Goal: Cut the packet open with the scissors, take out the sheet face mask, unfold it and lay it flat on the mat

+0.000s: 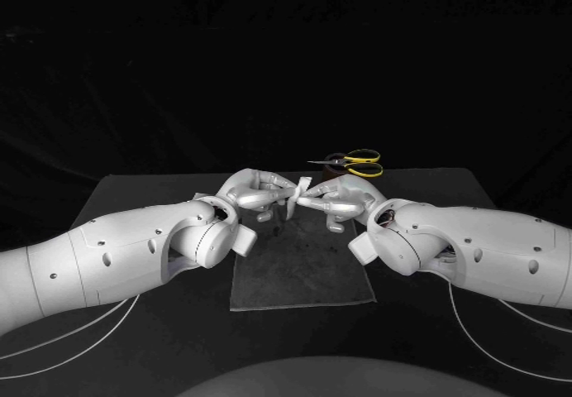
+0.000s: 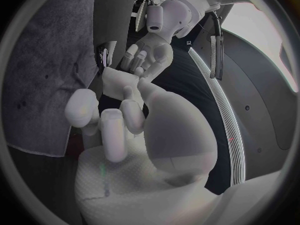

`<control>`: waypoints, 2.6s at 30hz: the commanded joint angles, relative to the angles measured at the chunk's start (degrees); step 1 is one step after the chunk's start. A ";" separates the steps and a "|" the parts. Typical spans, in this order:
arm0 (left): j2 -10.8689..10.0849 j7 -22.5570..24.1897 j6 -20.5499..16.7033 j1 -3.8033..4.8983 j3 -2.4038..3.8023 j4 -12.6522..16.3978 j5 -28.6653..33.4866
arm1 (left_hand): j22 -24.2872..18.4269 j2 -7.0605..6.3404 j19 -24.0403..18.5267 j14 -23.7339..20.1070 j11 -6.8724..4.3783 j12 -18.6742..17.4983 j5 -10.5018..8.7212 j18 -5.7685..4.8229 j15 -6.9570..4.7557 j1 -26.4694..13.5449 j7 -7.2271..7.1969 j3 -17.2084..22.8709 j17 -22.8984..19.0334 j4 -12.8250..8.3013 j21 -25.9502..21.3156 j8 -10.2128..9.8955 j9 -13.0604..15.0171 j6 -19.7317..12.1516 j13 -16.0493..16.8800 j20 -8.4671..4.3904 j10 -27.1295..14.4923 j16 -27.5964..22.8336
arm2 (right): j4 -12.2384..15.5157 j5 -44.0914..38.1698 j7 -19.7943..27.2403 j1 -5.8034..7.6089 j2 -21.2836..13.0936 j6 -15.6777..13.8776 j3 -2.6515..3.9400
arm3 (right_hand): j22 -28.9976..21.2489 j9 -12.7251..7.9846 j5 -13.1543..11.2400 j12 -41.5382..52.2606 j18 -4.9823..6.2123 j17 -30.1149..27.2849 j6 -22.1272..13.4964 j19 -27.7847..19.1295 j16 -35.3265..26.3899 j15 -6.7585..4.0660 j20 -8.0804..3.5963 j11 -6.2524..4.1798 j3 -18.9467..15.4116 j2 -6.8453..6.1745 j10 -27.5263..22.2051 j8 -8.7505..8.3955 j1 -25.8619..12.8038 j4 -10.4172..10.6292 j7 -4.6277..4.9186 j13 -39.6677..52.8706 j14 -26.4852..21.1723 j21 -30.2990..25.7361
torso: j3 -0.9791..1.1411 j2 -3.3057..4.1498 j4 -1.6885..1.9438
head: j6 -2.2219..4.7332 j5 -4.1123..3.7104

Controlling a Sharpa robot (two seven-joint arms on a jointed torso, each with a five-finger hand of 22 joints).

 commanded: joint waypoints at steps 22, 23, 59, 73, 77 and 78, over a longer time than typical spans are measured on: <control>0.32 -0.36 -2.17 0.02 0.05 0.39 0.40 | 0.35 0.61 0.61 1.37 -0.17 0.43 0.23 -0.79 -0.26 -0.40 0.05 0.61 1.44 -0.07 0.35 2.24 11.52 0.45 0.11 -0.16 0.57 0.38 | 1.06 -7.28 -6.73 -0.41 1.17 -6.05 0.04 | 0.08 -0.11 0.11 -0.25 0.77 6.19 0.97 -0.09 -0.39 -0.15 -0.32 -0.28 -5.48 -2.51 -0.24 -0.06 -0.83 1.24 -0.34 -0.38 4.02 -1.16 | -0.02 0.01 0.04 | 0.13 -0.06; 0.32 -0.41 -2.20 0.02 0.05 0.42 0.40 | 0.35 0.61 0.61 1.37 -0.17 0.43 0.23 -0.79 -0.26 -0.40 0.05 0.61 1.44 -0.07 0.35 2.24 11.52 0.45 0.11 -0.16 0.57 0.38 | 1.04 -7.19 -6.86 -0.45 1.26 -6.54 0.04 | 0.12 -0.09 0.10 -0.20 0.75 6.06 1.04 -0.03 -0.49 -0.18 -0.36 -0.32 -5.87 -2.49 -0.21 0.00 -1.00 1.50 -0.38 -0.37 3.99 -1.11 | -0.02 0.00 0.03 | 0.13 -0.05; 0.63 -1.35 -2.25 0.03 0.04 0.75 0.32 | 0.28 0.53 0.56 1.45 -0.21 0.48 0.22 -0.76 -0.28 -0.68 0.01 0.93 1.56 -0.24 0.35 2.29 11.77 0.47 0.12 -0.17 0.69 0.41 | 0.70 -1.82 -2.03 -0.78 3.27 -9.81 0.11 | 0.50 0.14 0.11 0.85 0.66 6.28 1.72 0.40 -0.39 -0.51 -0.66 -0.71 -8.05 1.67 0.40 0.76 0.74 4.07 -0.82 0.18 4.11 -1.00 | -0.04 -0.02 0.01 | 0.35 -0.23; 0.76 -1.45 -2.26 0.03 0.03 0.87 0.36 | 0.18 0.47 0.49 1.48 -0.22 0.47 0.21 -0.74 -0.29 -0.73 0.01 0.98 1.63 -0.29 0.30 2.29 11.82 0.47 0.12 -0.17 0.70 0.42 | 0.48 -2.76 -2.25 -0.80 3.78 -11.66 0.16 | 2.37 3.34 0.10 2.94 0.12 7.13 4.53 1.99 0.20 -2.30 -2.40 -2.78 2.77 4.29 2.54 6.57 9.53 -5.30 -2.99 1.64 4.41 1.60 | -0.02 -0.02 0.00 | 0.39 -0.27; 0.76 -1.47 -2.29 0.03 0.03 0.86 0.40 | 0.18 0.46 0.50 1.46 -0.22 0.47 0.21 -0.74 -0.29 -0.77 0.01 0.99 1.58 -0.30 0.30 2.29 11.84 0.46 0.12 -0.18 0.70 0.41 | 0.44 -3.10 -2.33 -0.82 3.73 -12.14 0.17 | 2.64 4.36 0.16 3.19 0.09 7.25 3.85 2.05 0.26 -2.30 -2.38 -2.79 5.73 3.58 2.83 8.02 7.81 -6.66 -3.04 1.91 4.44 1.66 | -0.03 -0.02 0.00 | 0.39 -0.27; 0.75 -1.47 -2.29 0.03 0.03 0.86 0.42 | 0.18 0.46 0.50 1.46 -0.22 0.47 0.21 -0.74 -0.29 -0.77 0.01 0.99 1.58 -0.30 0.30 2.29 11.84 0.46 0.12 -0.18 0.70 0.41 | 0.43 -3.16 -2.25 -0.82 3.69 -12.40 0.17 | 2.72 4.54 0.15 3.33 0.07 7.30 3.77 2.10 0.30 -2.31 -2.37 -2.79 6.27 3.52 2.92 8.27 7.45 -6.84 -3.06 2.03 4.46 1.74 | -0.03 -0.02 -0.01 | 0.41 -0.31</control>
